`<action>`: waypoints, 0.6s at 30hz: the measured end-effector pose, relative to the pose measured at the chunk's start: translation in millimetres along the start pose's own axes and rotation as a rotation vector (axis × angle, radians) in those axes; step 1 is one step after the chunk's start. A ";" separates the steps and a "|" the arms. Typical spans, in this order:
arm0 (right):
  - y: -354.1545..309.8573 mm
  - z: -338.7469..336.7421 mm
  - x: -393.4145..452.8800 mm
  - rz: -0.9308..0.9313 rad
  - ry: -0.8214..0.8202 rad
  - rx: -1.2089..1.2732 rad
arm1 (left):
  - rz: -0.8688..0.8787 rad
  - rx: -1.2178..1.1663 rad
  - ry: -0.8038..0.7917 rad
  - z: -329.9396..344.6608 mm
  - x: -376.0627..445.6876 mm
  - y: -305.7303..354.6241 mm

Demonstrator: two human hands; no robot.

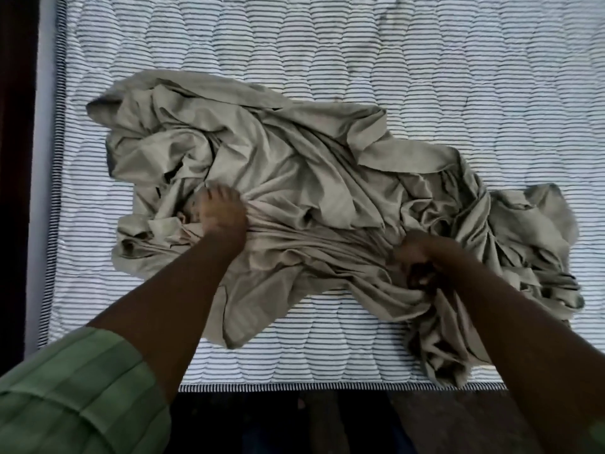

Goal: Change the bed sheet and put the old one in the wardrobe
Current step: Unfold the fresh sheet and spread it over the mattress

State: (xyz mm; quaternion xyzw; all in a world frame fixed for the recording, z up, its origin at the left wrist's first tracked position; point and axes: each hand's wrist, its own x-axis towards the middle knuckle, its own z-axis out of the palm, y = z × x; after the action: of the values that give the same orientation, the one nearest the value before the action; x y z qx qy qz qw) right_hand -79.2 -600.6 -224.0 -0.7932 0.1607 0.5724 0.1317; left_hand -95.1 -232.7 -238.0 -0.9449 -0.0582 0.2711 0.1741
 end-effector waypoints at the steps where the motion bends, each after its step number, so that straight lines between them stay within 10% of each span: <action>1: -2.4 1.1 4.2 -0.053 0.182 0.095 | 0.033 -0.037 0.103 -3.6 -1.5 5.4; 4: -20.2 19.3 6.4 -0.320 0.715 0.026 | 0.241 -0.259 0.195 -8.1 -10.2 27.6; 8: -4.3 30.4 22.0 -0.270 0.849 -0.170 | 0.274 -0.402 0.155 3.5 -30.9 50.6; 13: 29.8 -25.7 35.8 -0.053 0.754 0.186 | 0.241 -0.490 0.368 18.9 -58.8 51.4; 16: -0.2 -28.5 8.1 0.076 0.994 0.189 | 0.190 -0.519 0.451 39.0 -83.9 53.9; 18: -37.0 5.4 -14.1 -0.210 1.240 0.021 | 0.202 -0.508 0.464 53.9 -99.4 49.0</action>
State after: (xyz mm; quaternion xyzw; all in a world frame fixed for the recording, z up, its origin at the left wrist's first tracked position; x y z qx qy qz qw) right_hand -73.0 -563.2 -211.4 -0.9879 0.1341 -0.0116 0.0774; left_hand -207.2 -282.6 -249.5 -0.9954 0.0110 0.0421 -0.0853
